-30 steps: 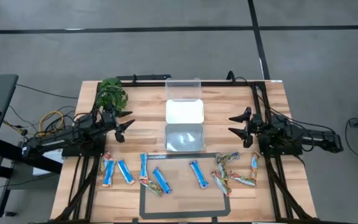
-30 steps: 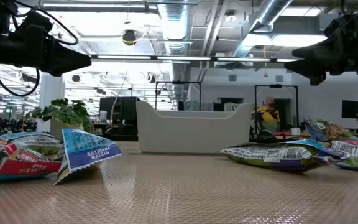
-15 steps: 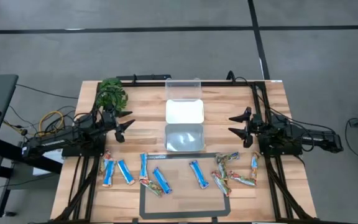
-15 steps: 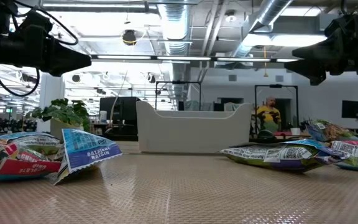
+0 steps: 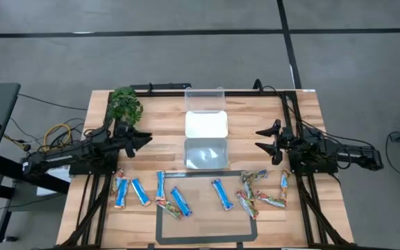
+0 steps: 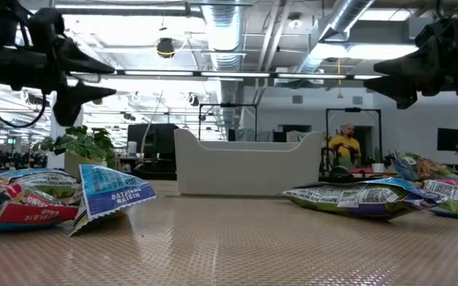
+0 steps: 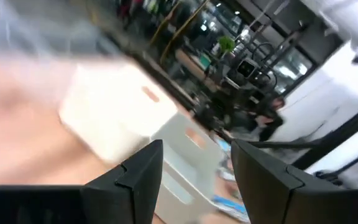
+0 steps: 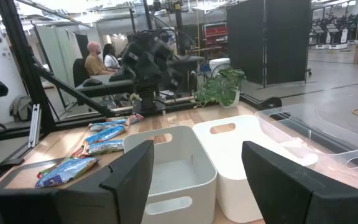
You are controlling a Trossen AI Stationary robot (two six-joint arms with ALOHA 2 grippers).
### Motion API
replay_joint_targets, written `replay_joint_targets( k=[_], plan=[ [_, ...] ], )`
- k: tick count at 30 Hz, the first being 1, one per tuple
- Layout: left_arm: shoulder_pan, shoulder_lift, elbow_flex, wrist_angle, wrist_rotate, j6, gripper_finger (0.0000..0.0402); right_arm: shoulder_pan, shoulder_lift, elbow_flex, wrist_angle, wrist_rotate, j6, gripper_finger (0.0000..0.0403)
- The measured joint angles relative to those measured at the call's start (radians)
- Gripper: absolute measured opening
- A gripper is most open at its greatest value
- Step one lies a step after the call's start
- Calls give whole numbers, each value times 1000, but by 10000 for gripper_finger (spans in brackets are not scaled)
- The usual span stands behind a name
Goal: Pick and place Granola Bars by type
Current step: Put the blue granola bar into the transparent bin
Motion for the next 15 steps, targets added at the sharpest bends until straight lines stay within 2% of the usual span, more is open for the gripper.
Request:
replay_joint_targets(
  k=[3, 7, 10, 15],
  plan=[
    [-25, 64, 2, -1, -2, -111, 183, 0, 0, 0, 0, 0, 0, 240],
    [-79, 189, 53, -26, -36, -97, 183, 0, 0, 0, 0, 0, 0, 240],
    [-123, 301, 138, -14, -65, 15, 183, 0, 0, 0, 0, 0, 0, 240],
    [-197, 552, 336, -20, -67, 305, 183, 0, 0, 0, 0, 0, 0, 240]
  ],
)
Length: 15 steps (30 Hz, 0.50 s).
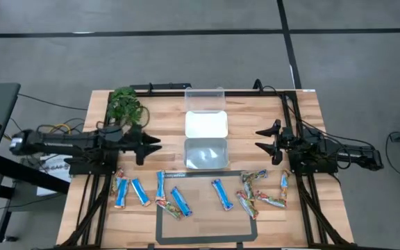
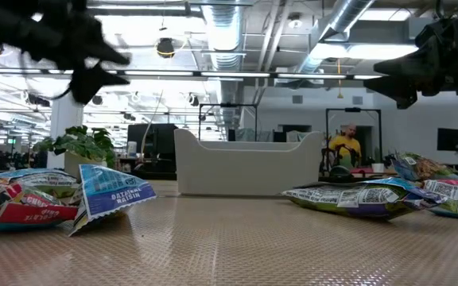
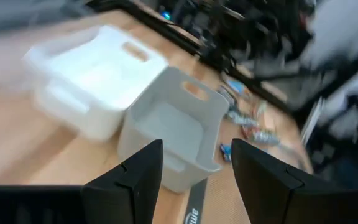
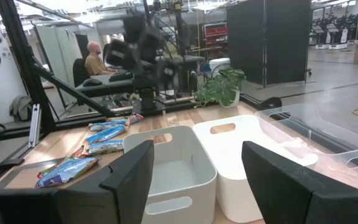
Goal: Pick and place Granola Bars by type
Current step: Put the blue granola bar into the transparent bin
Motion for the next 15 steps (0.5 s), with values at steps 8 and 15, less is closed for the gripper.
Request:
replay_joint_targets(
  k=[8, 15],
  plan=[
    [-99, 421, 389, -191, 107, 534, 183, 0, 0, 0, 0, 0, 0, 240],
    [-166, 665, 622, -447, 108, 802, 183, 0, 0, 0, 0, 0, 0, 240]
  ],
)
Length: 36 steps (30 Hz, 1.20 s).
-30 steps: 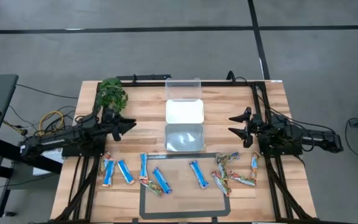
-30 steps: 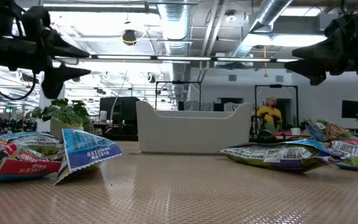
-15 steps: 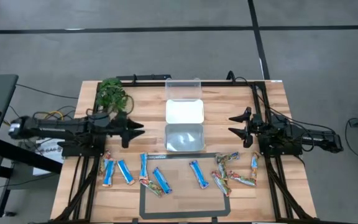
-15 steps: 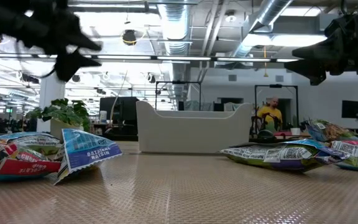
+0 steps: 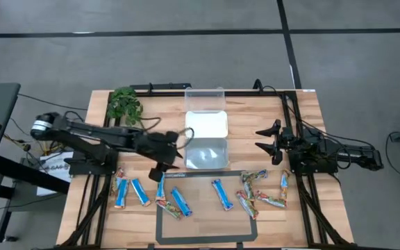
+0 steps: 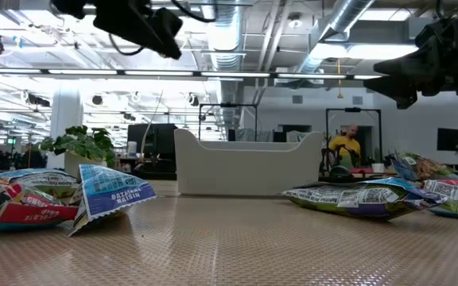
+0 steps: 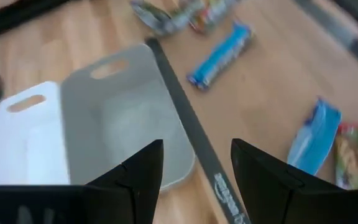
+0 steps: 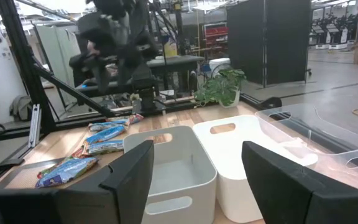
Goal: Pick and place Granola Bars by type
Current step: Put the blue granola bar into the transparent bin
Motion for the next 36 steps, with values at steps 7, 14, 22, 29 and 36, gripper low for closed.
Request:
replay_joint_targets(
  k=[7, 14, 22, 29, 36],
  plan=[
    [-143, 147, 70, -180, 1, 78, 183, 0, 0, 0, 0, 0, 0, 240],
    [-310, 250, 72, -143, -1, 165, 183, 0, 0, 0, 0, 0, 0, 240],
    [-369, 377, 72, -18, -113, 183, 183, 0, 0, 0, 0, 0, 0, 240],
    [-367, 447, 72, 15, -127, 234, 183, 0, 0, 0, 0, 0, 0, 240],
    [-354, 502, 72, 26, -129, 276, 183, 0, 0, 0, 0, 0, 0, 240]
  ],
)
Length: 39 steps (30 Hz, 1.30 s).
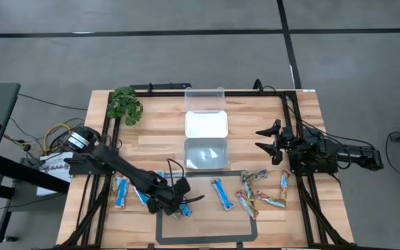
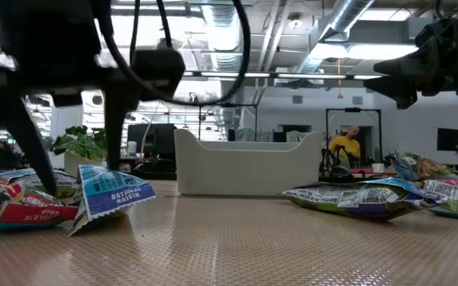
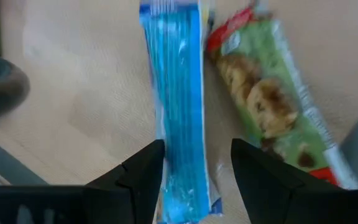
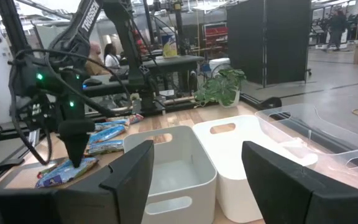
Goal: Pick and place Granola Bars by type
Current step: Put the blue granola bar into the transparent bin
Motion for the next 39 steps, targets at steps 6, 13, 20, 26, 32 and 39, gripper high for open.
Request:
replay_joint_targets(
  k=[6, 13, 20, 26, 32, 39],
  plan=[
    [13, 38, 1, 44, -45, 1, 183, 0, 0, 0, 0, 0, 0, 240],
    [14, 40, 1, 41, -22, -28, 143, 0, 0, 0, 0, 0, 0, 240],
    [15, 42, 0, 43, 15, -84, 61, 0, 0, 0, 0, 0, 0, 240],
    [14, 47, 50, 40, 27, -134, 41, 0, 0, 0, 0, 0, 0, 240],
    [29, 46, 177, 39, 44, -204, 47, 0, 0, 0, 0, 0, 0, 240],
    [65, 45, 413, 50, 81, -302, 42, 0, 0, 0, 0, 0, 0, 240]
  ],
)
